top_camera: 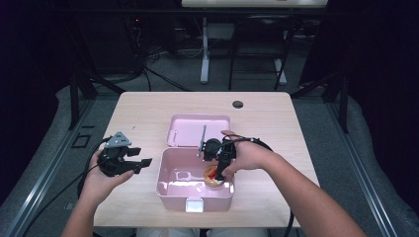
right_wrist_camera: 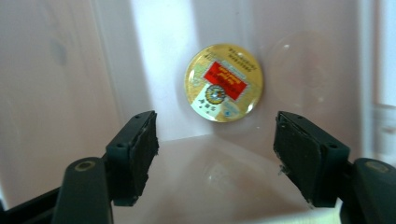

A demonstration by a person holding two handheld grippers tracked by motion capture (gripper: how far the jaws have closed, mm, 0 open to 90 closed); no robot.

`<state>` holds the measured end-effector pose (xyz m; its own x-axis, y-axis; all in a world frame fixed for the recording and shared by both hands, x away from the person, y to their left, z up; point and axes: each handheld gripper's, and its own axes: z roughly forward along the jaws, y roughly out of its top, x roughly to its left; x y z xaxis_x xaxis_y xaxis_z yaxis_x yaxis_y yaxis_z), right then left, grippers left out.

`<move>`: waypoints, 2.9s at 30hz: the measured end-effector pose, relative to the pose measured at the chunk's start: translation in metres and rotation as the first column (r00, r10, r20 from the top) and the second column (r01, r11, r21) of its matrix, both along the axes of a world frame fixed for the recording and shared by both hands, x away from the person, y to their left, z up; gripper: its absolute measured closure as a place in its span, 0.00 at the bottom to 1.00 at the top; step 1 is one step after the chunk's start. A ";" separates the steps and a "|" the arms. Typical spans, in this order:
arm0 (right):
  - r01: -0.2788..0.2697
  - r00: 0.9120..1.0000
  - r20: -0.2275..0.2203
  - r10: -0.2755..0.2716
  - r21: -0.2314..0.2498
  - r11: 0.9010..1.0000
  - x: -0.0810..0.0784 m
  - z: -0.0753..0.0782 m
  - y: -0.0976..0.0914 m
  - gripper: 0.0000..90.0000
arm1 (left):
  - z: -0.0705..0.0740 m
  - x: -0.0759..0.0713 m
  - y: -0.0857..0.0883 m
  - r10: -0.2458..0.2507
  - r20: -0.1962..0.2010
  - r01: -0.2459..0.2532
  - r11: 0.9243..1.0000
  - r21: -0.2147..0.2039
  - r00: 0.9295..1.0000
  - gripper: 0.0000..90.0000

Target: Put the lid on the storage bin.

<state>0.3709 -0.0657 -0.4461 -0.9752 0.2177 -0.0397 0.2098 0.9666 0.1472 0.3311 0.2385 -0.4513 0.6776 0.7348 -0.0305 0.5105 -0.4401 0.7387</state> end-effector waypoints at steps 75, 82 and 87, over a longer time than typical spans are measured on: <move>0.615 0.741 0.052 -0.669 0.348 0.708 0.076 0.021 -0.062 0.57 | -0.007 -0.013 -0.037 -0.124 -0.051 0.123 0.992 -0.006 0.991 0.84; 0.688 0.656 0.006 -0.754 0.406 0.602 0.091 0.014 -0.063 0.59 | -0.008 -0.014 -0.036 -0.124 -0.055 0.123 0.992 -0.015 0.991 0.84; 0.721 0.604 -0.008 -0.797 0.433 0.541 0.098 0.004 -0.067 0.62 | -0.008 -0.015 -0.035 -0.123 -0.050 0.122 0.992 -0.023 0.991 0.84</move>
<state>0.4690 -0.1326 -0.4422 -0.4183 0.9059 0.0667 0.7734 0.3167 0.5492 0.3161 0.2031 -0.4596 0.7595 0.6454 -0.0812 0.4914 -0.4875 0.7217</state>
